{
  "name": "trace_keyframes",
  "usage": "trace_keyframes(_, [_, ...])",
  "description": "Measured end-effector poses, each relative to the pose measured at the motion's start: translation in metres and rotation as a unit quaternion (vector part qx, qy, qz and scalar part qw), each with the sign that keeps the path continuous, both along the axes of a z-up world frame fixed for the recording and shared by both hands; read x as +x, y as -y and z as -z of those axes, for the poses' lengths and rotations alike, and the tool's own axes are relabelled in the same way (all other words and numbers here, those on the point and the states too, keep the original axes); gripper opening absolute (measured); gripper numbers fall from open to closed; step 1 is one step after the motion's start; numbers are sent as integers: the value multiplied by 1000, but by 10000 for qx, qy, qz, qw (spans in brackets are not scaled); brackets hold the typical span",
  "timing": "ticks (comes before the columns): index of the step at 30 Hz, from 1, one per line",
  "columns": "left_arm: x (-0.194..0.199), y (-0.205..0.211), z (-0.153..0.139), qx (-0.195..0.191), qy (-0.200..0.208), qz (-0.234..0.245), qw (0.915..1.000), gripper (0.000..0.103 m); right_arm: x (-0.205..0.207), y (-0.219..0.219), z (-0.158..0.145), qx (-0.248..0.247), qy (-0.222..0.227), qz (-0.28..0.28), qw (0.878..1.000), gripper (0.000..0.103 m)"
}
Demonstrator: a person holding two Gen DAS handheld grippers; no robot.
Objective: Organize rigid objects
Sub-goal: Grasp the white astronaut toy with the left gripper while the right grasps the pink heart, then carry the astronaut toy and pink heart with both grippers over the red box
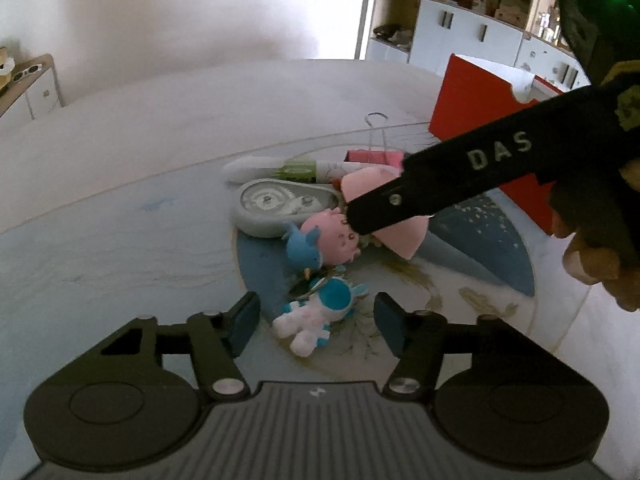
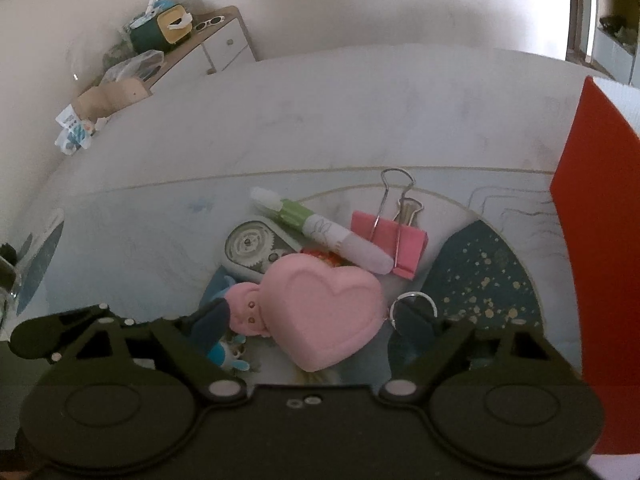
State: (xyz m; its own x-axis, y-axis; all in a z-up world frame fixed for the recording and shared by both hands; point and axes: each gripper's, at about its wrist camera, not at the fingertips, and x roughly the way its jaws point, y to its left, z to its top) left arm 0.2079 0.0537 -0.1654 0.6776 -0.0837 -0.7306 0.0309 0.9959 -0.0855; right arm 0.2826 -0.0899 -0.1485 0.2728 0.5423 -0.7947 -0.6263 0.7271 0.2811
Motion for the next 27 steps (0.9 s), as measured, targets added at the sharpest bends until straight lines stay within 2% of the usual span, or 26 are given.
trace_keyframes(7, [-2,2,0,150,28,20,9999,42,2,-2,3,15,-75,32,10000,85])
trace_keyframes(12, [1,5,0,121,24,15,9999,41,3,-1,4,-11,-40,124,9999,73])
trace_keyframes(20, [0,4,-1,42,2,-51,10000,40,-6,4,-2,125,12,113,9999,73])
trace_keyframes(27, [-5,-1,-3,-194,-106,-161,9996,40,-17,23,-19,282,17,300,9992,73])
